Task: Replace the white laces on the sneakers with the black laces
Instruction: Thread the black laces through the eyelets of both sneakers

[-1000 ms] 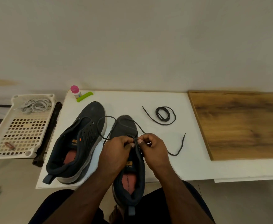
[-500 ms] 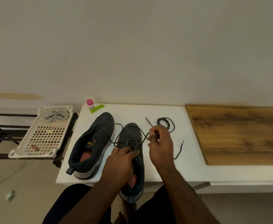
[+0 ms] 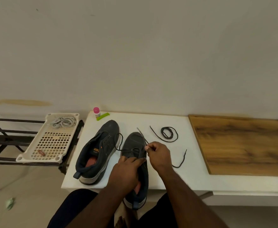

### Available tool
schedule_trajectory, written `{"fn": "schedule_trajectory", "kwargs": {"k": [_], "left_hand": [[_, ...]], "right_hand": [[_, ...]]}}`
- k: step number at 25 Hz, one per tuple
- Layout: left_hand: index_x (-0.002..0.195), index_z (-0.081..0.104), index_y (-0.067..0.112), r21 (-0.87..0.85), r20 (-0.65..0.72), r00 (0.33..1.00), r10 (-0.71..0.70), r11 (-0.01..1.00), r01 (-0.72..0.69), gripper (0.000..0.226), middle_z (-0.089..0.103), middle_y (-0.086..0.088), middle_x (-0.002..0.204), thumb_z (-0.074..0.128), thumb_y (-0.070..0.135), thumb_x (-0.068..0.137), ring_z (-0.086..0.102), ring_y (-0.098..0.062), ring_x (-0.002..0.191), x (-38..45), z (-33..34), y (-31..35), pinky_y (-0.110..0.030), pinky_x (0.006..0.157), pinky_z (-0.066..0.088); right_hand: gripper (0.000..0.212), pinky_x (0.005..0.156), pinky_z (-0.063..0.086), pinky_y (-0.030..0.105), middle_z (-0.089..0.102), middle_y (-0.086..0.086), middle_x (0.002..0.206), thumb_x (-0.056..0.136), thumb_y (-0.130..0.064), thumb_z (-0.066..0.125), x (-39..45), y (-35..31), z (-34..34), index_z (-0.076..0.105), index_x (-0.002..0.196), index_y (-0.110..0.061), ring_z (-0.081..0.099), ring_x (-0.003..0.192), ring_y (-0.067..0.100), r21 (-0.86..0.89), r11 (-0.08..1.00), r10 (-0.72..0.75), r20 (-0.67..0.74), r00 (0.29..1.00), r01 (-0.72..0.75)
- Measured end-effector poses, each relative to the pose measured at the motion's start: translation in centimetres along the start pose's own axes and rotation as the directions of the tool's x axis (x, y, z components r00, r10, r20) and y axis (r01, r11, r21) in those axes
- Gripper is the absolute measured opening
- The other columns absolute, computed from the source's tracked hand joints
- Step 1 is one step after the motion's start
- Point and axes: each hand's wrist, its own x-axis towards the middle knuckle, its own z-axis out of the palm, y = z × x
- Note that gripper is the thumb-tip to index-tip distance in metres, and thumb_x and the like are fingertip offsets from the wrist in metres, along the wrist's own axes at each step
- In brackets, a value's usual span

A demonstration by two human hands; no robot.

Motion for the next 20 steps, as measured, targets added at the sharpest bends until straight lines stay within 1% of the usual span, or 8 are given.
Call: {"fn": "schedule_trajectory", "kwargs": {"k": [2,3,5,8,11,15,18,20], "left_hand": [[0.147,0.035,0.041,-0.020,-0.001,1.000,-0.013,1.000,0.013,0.056,0.049,0.011,0.143,0.050,0.030,0.095,0.038,-0.019,0.127,0.2,0.1,-0.3,-0.032,0.105,0.039],[0.147,0.035,0.041,-0.033,-0.004,1.000,-0.010,0.999,0.010,0.054,0.048,0.011,0.143,0.049,0.030,0.096,0.038,-0.018,0.128,0.3,0.2,-0.4,-0.031,0.106,0.037],[0.146,0.037,0.042,-0.049,-0.016,1.000,0.011,0.999,-0.012,0.053,0.049,0.011,0.142,0.049,0.028,0.096,0.038,-0.017,0.128,0.3,0.4,-0.5,-0.030,0.105,0.037],[0.145,0.039,0.042,-0.051,-0.032,0.999,0.032,0.998,-0.033,0.054,0.051,0.012,0.139,0.047,0.023,0.095,0.039,-0.017,0.123,0.2,0.5,-0.5,-0.028,0.101,0.039],[0.145,0.039,0.042,-0.065,-0.045,0.998,0.039,0.997,-0.042,0.053,0.051,0.013,0.139,0.047,0.023,0.096,0.039,-0.016,0.122,0.3,0.5,-0.5,-0.027,0.102,0.038],[0.143,0.042,0.042,-0.088,-0.053,0.997,0.047,0.995,-0.052,0.051,0.052,0.012,0.138,0.047,0.024,0.096,0.040,-0.016,0.121,0.3,0.5,-0.6,-0.027,0.101,0.038],[0.143,0.043,0.041,-0.098,-0.041,0.998,0.048,0.994,-0.052,0.051,0.052,0.012,0.138,0.047,0.022,0.096,0.040,-0.016,0.122,0.4,0.5,-0.7,-0.028,0.103,0.038],[0.142,0.044,0.040,-0.091,-0.038,0.998,0.041,0.995,-0.044,0.051,0.052,0.011,0.138,0.046,0.021,0.095,0.040,-0.016,0.122,0.5,0.6,-0.7,-0.029,0.103,0.039]], "right_hand": [[0.018,0.071,0.053,0.029,0.066,-0.007,0.083,0.098,-0.023,0.060,-0.1,-0.6,-0.6,0.060,0.083,-0.032,0.064,0.079,0.011,0.116,0.990,-0.060,-0.172,0.983,0.081],[0.017,0.071,0.056,0.031,0.065,-0.007,0.087,0.099,-0.025,0.059,-0.2,-0.6,-0.9,0.057,0.085,-0.035,0.064,0.081,0.013,0.206,0.973,-0.064,-0.199,0.978,0.106],[0.010,0.073,0.058,0.033,0.066,-0.008,0.091,0.098,-0.027,0.062,-0.6,-0.3,-1.0,0.058,0.092,-0.033,0.065,0.085,0.013,0.283,0.957,-0.031,-0.100,0.994,0.058],[0.017,0.083,0.055,0.031,0.067,-0.013,0.096,0.090,-0.025,0.072,-0.5,1.4,0.2,0.066,0.106,-0.027,0.065,0.091,0.012,0.095,0.992,0.069,0.116,0.991,-0.081],[0.027,0.085,0.058,0.039,0.070,-0.005,0.096,0.090,-0.027,0.071,0.2,1.5,1.0,0.067,0.117,-0.022,0.068,0.090,0.019,0.076,0.982,0.161,0.147,0.976,-0.173],[0.013,0.065,0.055,0.031,0.074,0.008,0.093,0.094,-0.027,0.067,0.5,1.2,0.9,0.069,0.103,-0.018,0.067,0.081,0.020,0.187,0.919,0.289,0.280,0.915,-0.347],[0.005,0.061,0.051,0.030,0.072,0.003,0.080,0.090,-0.019,0.072,0.7,1.4,1.1,0.071,0.090,-0.014,0.064,0.074,0.018,0.225,0.911,0.305,0.201,0.931,-0.347],[0.007,0.067,0.055,0.036,0.069,0.000,0.076,0.092,-0.015,0.068,0.4,1.4,1.3,0.069,0.085,-0.015,0.062,0.072,0.017,0.155,0.957,0.232,0.100,0.968,-0.246]]}}
